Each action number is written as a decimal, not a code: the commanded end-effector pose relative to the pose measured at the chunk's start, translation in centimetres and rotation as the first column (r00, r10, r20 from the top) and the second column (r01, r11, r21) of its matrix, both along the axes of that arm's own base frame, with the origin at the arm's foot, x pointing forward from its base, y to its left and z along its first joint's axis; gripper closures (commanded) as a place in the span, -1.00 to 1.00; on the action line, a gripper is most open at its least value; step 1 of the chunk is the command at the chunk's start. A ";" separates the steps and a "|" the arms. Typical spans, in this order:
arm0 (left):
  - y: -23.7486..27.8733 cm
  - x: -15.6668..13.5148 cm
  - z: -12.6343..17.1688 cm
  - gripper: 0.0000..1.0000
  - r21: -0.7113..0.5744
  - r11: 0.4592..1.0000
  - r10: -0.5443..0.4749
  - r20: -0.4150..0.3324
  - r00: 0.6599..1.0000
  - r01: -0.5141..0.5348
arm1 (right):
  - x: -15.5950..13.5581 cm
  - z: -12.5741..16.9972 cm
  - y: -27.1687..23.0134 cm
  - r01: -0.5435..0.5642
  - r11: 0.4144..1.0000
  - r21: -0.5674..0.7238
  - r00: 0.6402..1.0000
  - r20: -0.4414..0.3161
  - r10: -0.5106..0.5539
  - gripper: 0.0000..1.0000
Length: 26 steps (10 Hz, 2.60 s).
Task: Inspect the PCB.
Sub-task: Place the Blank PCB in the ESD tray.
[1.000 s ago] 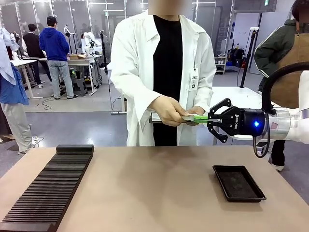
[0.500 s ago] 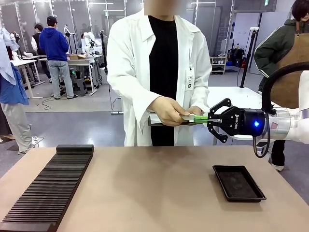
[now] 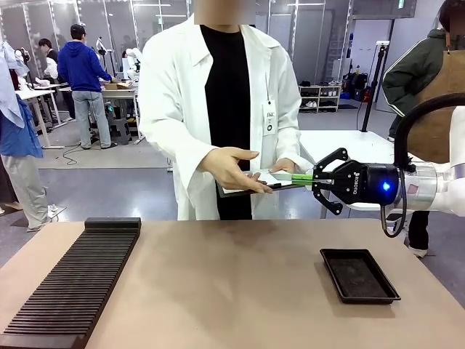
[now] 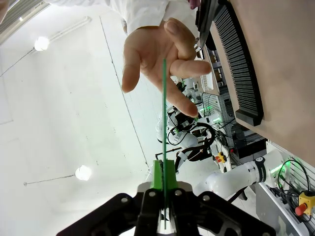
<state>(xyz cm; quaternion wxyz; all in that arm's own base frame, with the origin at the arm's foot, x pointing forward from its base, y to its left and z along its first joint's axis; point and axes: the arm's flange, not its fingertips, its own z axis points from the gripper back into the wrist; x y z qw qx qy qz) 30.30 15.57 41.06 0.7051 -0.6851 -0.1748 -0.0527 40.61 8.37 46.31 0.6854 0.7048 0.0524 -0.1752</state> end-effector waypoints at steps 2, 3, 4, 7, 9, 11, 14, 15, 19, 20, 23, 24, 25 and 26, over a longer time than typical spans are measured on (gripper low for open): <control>0.0 -0.1 0.1 -1.00 0.004 1.000 -0.005 0.002 1.000 0.005 | 0.0 0.0 0.0 0.000 1.000 0.001 1.000 0.000 0.000 1.00; 0.0 -0.1 0.1 -1.00 0.004 1.000 -0.005 0.002 1.000 0.005 | 0.0 0.0 0.0 0.000 1.000 0.001 1.000 0.000 0.000 1.00; 0.0 -0.1 0.1 -1.00 0.004 1.000 -0.005 0.002 1.000 0.005 | 0.0 0.0 0.0 0.000 1.000 0.001 1.000 0.000 0.000 1.00; 0.0 -0.1 0.1 -1.00 0.004 1.000 -0.005 0.002 1.000 0.005 | 0.0 0.0 0.0 0.000 1.000 0.001 1.000 0.000 0.000 1.00; 0.0 -0.1 0.1 -1.00 0.004 1.000 -0.005 0.002 1.000 0.005 | 0.0 0.0 0.0 0.000 1.000 0.001 1.000 0.000 0.000 1.00; 0.0 -0.1 0.1 -1.00 0.004 1.000 -0.005 0.002 1.000 0.005 | 0.0 0.0 0.0 0.000 1.000 0.000 1.000 0.000 0.000 0.95; 0.0 -0.1 0.1 -1.00 0.004 1.000 -0.005 0.002 1.000 0.005 | -0.7 2.3 -2.6 -0.101 0.992 -0.079 0.984 0.136 0.111 0.95; 0.0 -0.1 0.1 -1.00 0.004 1.000 -0.005 0.002 1.000 0.005 | -0.6 2.4 -4.0 -0.130 0.981 -0.148 0.967 0.201 0.158 0.95; 0.0 -0.1 0.1 -1.00 0.004 1.000 -0.005 0.002 1.000 0.005 | -0.7 1.0 -9.4 -0.179 0.929 -0.325 0.892 0.345 0.293 0.95; 0.0 -0.1 0.1 -1.00 0.004 1.000 -0.005 0.002 1.000 0.005 | -0.5 0.6 -10.6 -0.178 0.922 -0.345 0.884 0.356 0.304 0.95; 0.0 -0.1 0.1 -1.00 0.004 1.000 -0.005 0.002 1.000 0.005 | 0.1 -2.4 -13.6 -0.099 0.882 -0.462 0.888 0.359 0.288 0.95; 0.0 -0.1 0.1 -1.00 0.004 1.000 -0.005 0.002 1.000 0.005 | 0.2 -3.6 -14.3 -0.093 0.872 -0.480 0.891 0.351 0.288 0.95; 0.0 -0.1 0.1 -1.00 0.004 1.000 -0.005 0.002 1.000 0.005 | 0.1 -4.9 -14.8 -0.088 0.868 -0.489 0.895 0.344 0.285 0.95; 0.0 -0.1 0.1 -1.00 0.004 1.000 -0.005 0.002 1.000 0.005 | -0.1 -6.4 -15.2 -0.075 0.851 -0.519 0.893 0.345 0.289 0.95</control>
